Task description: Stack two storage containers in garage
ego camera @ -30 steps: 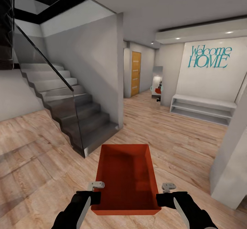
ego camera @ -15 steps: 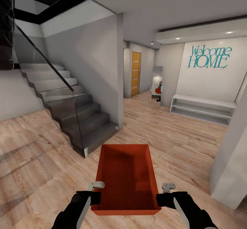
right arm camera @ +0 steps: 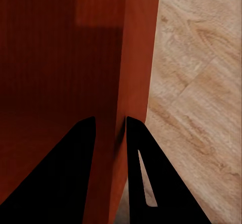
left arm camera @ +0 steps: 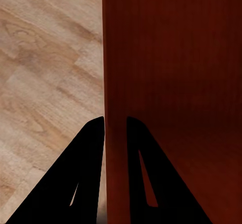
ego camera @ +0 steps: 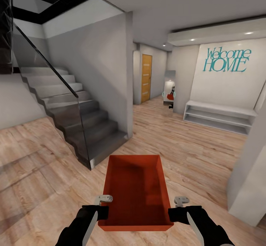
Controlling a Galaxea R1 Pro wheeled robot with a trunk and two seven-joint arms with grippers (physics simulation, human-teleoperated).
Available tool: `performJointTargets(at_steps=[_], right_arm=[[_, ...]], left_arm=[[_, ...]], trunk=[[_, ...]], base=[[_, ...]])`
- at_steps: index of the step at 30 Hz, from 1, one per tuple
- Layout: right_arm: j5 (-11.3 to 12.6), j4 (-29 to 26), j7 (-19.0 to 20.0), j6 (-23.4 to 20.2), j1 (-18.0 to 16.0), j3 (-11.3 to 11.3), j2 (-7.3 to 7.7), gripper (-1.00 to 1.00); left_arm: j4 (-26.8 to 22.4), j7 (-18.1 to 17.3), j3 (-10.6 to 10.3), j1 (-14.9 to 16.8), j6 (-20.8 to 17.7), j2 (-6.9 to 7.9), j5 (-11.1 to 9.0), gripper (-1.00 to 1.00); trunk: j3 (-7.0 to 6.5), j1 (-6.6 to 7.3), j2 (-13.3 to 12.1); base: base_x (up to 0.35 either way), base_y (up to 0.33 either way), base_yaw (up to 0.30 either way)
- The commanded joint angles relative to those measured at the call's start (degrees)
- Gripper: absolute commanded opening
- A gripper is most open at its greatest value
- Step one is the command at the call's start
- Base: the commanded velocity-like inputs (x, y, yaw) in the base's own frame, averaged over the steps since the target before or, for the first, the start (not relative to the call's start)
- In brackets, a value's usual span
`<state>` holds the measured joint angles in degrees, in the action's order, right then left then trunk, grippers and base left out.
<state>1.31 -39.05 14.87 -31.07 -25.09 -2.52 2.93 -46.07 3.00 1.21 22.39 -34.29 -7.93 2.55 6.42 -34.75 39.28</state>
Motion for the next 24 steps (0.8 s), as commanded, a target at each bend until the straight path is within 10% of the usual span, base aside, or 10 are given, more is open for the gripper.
performJointTargets(at_steps=[1, 24], right_arm=[[0.3, -0.2, -0.1, 1.5, -0.1, -0.6, 0.32, -1.0], [0.5, -0.2, -0.1, 1.5, 0.0, -0.6, 0.32, -1.0]], left_arm=[[0.0, 0.2, 0.0, 0.0, -0.3, 0.02, 0.8, -1.0], [0.0, 0.2, 0.0, 0.0, -0.3, 0.54, 0.8, -1.0]], trunk=[[0.1, -0.04, 0.1], [0.5, -0.04, 0.1]], base=[[0.252, 0.0, 0.0], [0.225, -0.049, 0.0]])
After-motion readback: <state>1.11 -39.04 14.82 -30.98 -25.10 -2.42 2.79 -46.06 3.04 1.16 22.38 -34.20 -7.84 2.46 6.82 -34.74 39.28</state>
